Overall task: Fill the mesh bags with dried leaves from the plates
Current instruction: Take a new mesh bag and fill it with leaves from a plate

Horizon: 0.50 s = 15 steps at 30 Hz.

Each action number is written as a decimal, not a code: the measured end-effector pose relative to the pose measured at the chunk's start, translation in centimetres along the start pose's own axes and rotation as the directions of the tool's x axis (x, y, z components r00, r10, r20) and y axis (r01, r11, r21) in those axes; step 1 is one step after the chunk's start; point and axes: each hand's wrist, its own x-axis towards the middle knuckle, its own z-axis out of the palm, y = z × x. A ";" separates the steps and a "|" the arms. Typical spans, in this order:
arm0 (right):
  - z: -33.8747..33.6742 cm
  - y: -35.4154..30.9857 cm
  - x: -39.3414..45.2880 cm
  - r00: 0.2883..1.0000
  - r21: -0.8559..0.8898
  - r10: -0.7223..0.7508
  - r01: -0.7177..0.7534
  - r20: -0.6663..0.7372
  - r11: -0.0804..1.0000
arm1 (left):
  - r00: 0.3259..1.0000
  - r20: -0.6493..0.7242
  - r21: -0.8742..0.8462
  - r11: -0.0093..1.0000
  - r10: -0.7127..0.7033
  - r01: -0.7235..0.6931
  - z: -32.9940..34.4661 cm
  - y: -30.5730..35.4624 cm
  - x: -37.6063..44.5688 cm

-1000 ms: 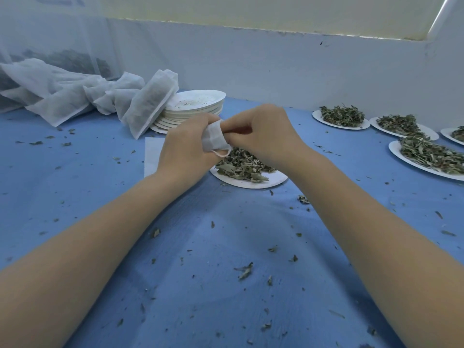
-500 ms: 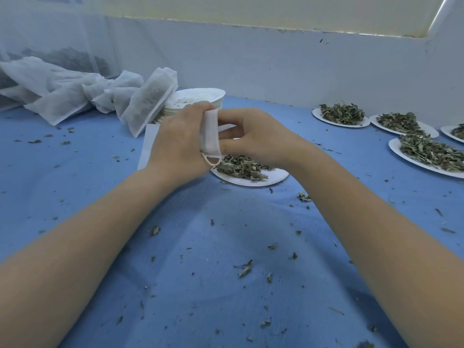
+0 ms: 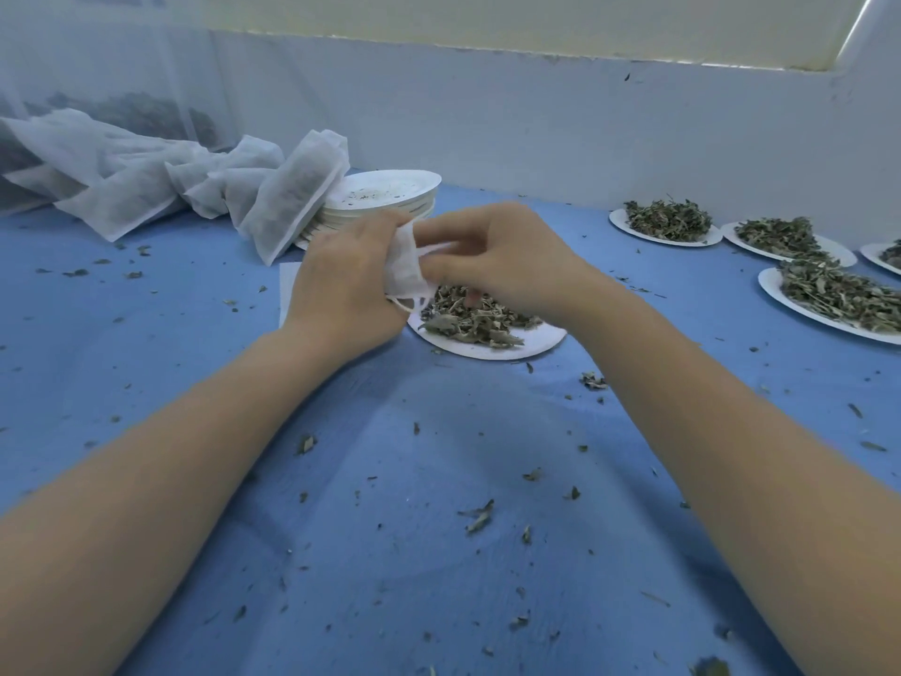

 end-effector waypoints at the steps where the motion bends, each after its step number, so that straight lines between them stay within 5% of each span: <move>1: -0.6 0.1 0.0 0.998 -0.021 -0.005 0.004 -0.067 1.000 | 0.999 0.007 0.017 0.999 -0.035 0.035 0.0 -0.3 0.1; 3: -1.6 0.2 0.2 0.993 -0.261 0.005 -0.036 -0.121 0.965 | 0.997 0.013 0.039 0.996 -0.079 0.079 0.0 -0.7 0.1; 6: -1.7 0.2 -0.2 0.974 -0.597 0.222 -0.199 -0.036 0.777 | 0.997 0.009 0.046 0.996 -0.079 0.079 0.1 -0.7 0.0; 10: -0.4 0.3 -0.4 0.956 -0.684 0.292 -0.210 0.006 0.699 | 0.999 0.017 0.050 0.998 -0.044 0.043 0.2 -0.6 -0.1; 15: -0.3 0.6 0.1 0.955 -0.633 0.294 -0.198 0.049 0.749 | 0.998 0.026 0.045 0.998 -0.052 0.050 0.3 -0.6 -0.3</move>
